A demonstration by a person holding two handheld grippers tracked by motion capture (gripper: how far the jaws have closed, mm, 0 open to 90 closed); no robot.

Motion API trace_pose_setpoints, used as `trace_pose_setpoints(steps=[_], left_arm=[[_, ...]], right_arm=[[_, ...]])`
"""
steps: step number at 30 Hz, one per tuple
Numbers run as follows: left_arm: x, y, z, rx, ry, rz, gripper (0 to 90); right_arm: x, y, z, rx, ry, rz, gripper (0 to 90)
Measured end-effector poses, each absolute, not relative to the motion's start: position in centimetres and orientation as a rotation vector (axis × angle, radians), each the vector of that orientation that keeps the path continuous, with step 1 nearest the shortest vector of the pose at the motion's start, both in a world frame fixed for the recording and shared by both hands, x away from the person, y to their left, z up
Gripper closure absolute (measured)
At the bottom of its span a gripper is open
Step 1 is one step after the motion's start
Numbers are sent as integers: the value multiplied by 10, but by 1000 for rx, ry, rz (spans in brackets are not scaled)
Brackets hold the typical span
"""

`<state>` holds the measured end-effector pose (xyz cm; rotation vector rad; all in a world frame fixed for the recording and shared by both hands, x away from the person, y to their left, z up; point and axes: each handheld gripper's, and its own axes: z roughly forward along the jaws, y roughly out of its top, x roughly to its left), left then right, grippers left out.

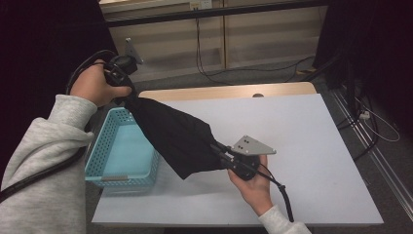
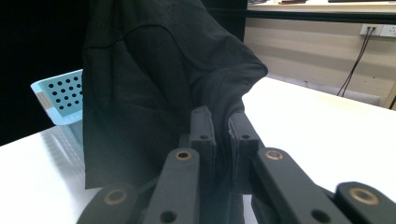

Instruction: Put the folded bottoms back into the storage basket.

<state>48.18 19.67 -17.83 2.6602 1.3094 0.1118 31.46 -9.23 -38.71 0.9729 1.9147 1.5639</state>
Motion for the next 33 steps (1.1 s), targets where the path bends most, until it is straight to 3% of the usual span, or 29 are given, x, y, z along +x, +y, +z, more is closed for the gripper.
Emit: trace_pose_setpoints(steps=[33], left_arm=[[471,274,-154,2552,1490,110,852]], right_arm=[[332,-27,-380,877,2005,1690,829]])
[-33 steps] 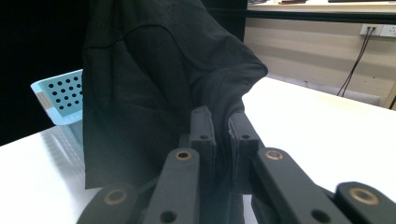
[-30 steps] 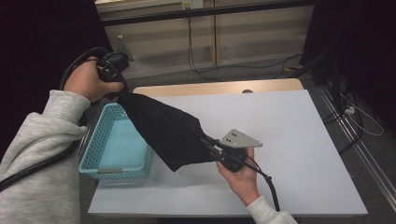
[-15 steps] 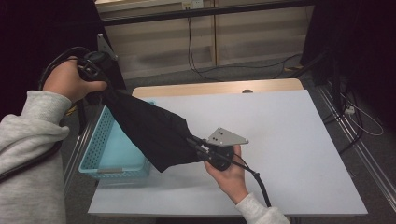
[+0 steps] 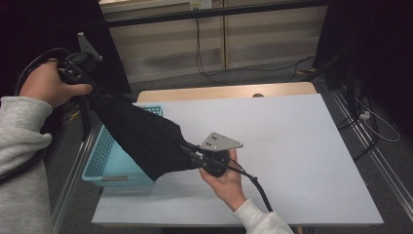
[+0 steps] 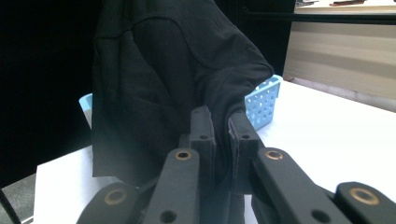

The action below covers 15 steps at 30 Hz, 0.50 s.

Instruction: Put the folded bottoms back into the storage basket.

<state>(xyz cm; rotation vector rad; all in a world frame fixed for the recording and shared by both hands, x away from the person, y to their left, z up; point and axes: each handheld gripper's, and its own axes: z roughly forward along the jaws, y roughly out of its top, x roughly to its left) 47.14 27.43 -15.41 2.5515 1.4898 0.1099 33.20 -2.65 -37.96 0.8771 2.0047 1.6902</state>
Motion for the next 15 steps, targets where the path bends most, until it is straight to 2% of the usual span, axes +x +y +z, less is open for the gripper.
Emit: trace_pose_setpoints(steps=[15], left_arm=[[478,300,-152,2514,1573,128,852]], right_arm=[[336,4,-376,847,2027,1729,829]])
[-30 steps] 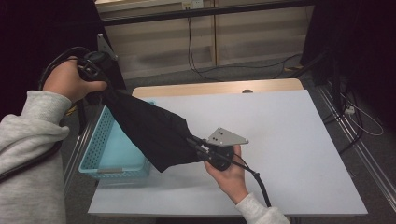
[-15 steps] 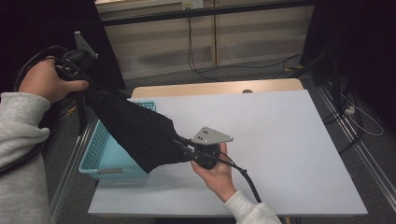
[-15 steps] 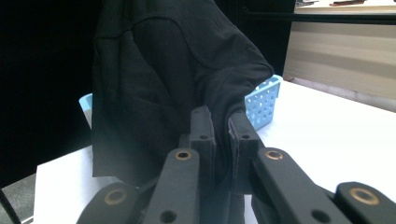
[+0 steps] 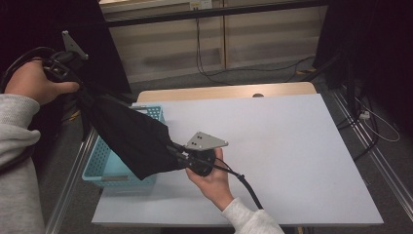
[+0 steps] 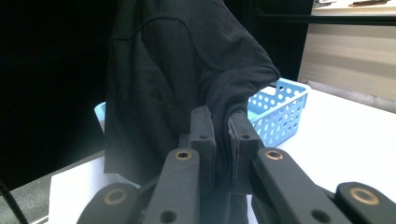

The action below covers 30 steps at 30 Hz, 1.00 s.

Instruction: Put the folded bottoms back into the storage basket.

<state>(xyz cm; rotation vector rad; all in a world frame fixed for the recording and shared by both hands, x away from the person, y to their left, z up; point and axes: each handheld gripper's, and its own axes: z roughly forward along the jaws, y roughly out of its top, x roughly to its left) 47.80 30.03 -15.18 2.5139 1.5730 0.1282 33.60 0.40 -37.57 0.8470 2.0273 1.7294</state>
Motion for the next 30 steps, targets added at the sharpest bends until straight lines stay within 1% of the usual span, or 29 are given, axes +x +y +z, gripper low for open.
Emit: trace_pose_setpoints(steps=[13,20,25,28,30], left_arm=[[483,302,-159,2495,1579,122,852],[481,306,-150,2492,1586,125,852],[482,315,-146,2474,1612,148,852],[488,321,-153,2440,1642,160,852],[494,324,-158,2449,1653,160,852]], right_arm=[[332,9,-378,838,2036,1715,829],[329,13,-376,826,2034,1736,829],[327,24,-369,802,2038,1755,829],[325,33,-370,785,2043,1741,828],[326,40,-372,797,2046,1745,828]])
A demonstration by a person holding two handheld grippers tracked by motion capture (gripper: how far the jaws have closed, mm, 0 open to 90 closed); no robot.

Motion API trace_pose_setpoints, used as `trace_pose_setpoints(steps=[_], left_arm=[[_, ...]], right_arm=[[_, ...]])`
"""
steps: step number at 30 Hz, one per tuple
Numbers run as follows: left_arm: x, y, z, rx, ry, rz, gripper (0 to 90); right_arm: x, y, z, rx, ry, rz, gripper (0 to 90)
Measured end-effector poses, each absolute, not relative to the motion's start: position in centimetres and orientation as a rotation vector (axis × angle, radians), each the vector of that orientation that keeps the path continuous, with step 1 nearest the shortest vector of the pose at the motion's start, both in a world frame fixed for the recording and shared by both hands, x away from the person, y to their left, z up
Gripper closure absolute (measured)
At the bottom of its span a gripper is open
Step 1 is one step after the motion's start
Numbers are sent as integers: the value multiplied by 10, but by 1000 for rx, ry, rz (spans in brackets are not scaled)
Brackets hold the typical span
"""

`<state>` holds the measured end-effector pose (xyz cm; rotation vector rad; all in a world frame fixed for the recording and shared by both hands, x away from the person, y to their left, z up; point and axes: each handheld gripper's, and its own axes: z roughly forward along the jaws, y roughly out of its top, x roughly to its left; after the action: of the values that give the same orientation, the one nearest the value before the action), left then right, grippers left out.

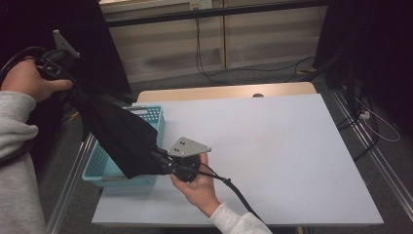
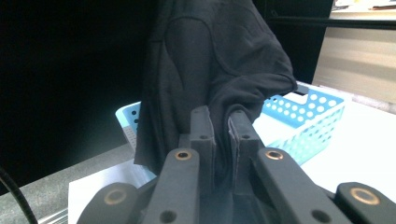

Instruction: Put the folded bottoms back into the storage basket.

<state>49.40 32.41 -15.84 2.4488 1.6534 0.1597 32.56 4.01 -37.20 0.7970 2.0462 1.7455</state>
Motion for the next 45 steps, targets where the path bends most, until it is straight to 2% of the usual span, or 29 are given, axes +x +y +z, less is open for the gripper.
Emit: trace_pose_setpoints(steps=[8,29,37,38,39,40,41,43,45], left_arm=[[508,328,-171,2431,1659,159,852],[511,340,-163,2399,1658,204,851],[534,344,-170,2407,1634,238,846],[538,344,-177,2403,1618,260,833],[540,344,-183,2388,1605,297,760],[542,344,-192,2364,1565,397,632],[543,344,-197,2366,1542,435,499],[541,341,-212,2372,1535,373,496],[537,338,-224,2363,1493,344,434]], right_arm=[[327,55,-380,804,2061,1734,827],[332,67,-375,786,2041,1748,825],[339,81,-373,768,2032,1759,814],[343,83,-375,773,2041,1755,799],[346,85,-376,794,2055,1742,732],[347,84,-377,811,2066,1732,621],[349,82,-379,795,2089,1706,495],[348,72,-379,761,2100,1620,479],[347,53,-379,769,2077,1607,431]])
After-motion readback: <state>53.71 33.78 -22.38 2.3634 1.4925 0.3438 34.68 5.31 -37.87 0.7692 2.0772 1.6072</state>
